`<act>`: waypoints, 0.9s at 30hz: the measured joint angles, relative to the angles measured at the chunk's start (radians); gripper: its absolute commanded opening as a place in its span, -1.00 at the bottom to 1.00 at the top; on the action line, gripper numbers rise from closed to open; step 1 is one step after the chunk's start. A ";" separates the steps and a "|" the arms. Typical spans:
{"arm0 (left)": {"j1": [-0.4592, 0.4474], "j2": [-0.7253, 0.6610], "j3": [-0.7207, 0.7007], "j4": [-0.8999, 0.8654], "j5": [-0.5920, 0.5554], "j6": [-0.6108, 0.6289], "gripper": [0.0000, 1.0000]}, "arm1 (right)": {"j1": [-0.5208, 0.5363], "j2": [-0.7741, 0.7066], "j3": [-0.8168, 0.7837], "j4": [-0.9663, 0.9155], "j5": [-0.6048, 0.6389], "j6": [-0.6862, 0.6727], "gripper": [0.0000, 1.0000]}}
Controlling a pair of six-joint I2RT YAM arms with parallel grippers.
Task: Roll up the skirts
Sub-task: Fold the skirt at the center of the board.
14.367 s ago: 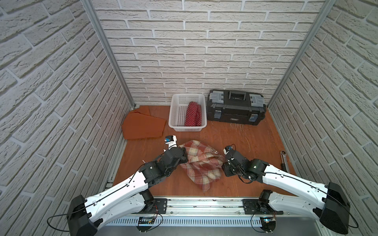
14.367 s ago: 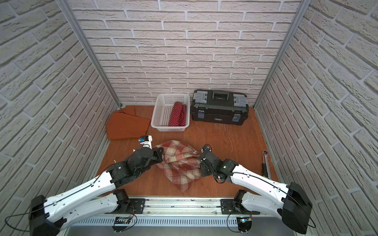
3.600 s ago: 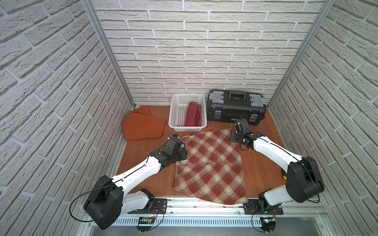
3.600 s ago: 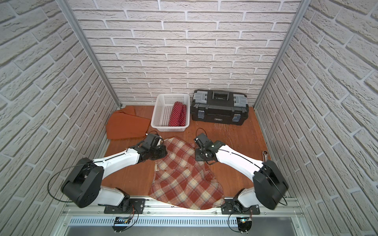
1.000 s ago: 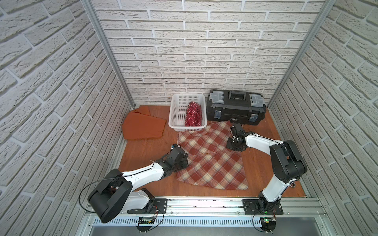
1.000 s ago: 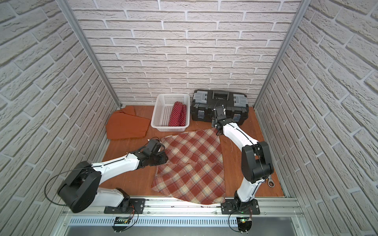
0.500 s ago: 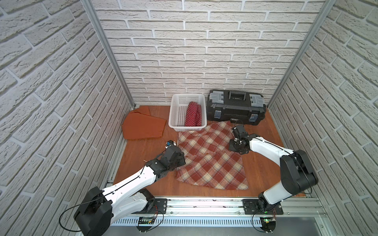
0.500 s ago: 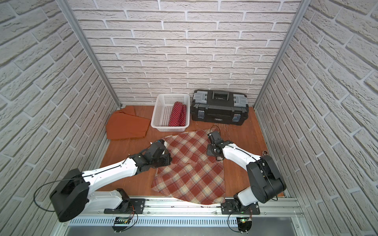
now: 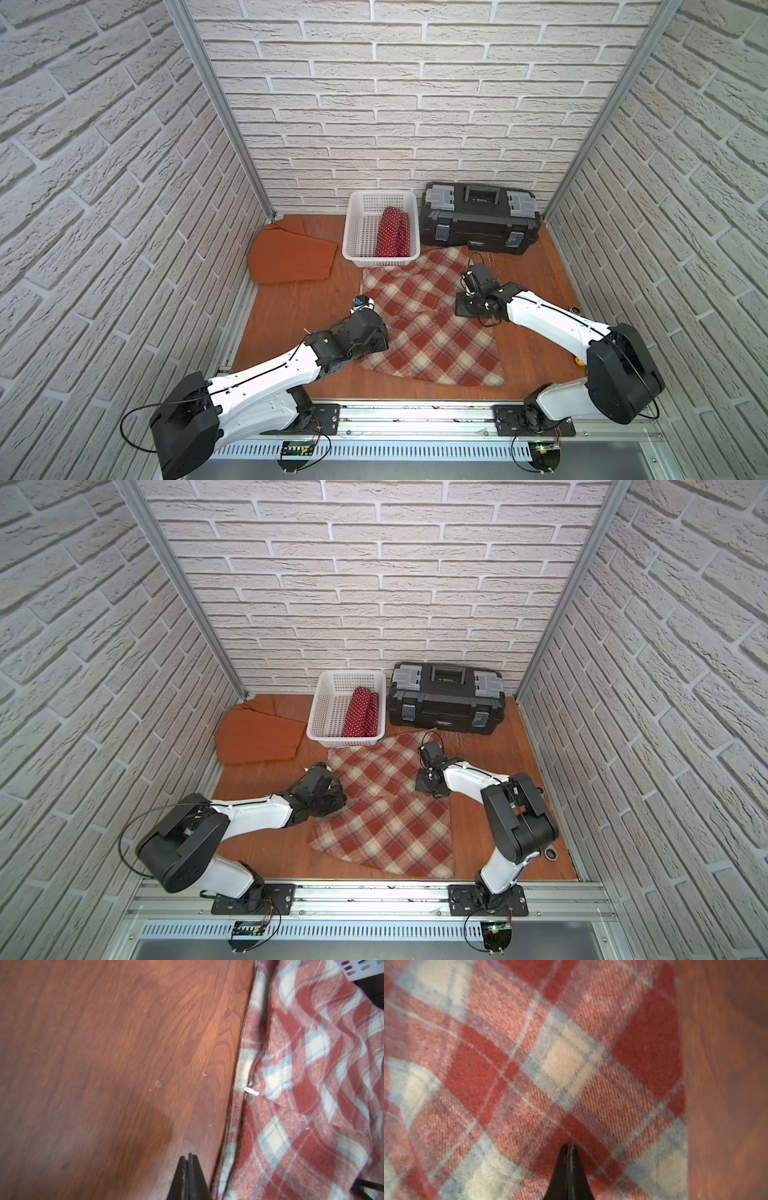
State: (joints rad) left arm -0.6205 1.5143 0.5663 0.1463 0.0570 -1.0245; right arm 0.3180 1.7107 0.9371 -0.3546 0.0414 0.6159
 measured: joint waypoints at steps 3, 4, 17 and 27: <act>0.005 0.017 0.010 0.018 0.010 -0.001 -1.00 | -0.041 0.045 0.054 0.000 -0.039 -0.003 -0.96; 0.005 0.017 0.010 0.019 0.013 -0.003 -1.00 | -0.053 0.055 0.068 -0.001 -0.047 -0.002 -0.96; -0.091 -0.278 -0.103 -0.174 -0.069 -0.043 -0.87 | -0.076 0.024 0.064 -0.078 -0.024 -0.008 -0.96; -0.193 -0.525 -0.038 -0.394 -0.144 -0.047 -1.00 | 0.059 -0.246 -0.018 -0.170 0.050 -0.022 -0.95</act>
State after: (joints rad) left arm -0.8135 0.9894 0.5285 -0.2481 -0.0872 -1.0714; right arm 0.3771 1.4647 0.9188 -0.5243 0.0914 0.5938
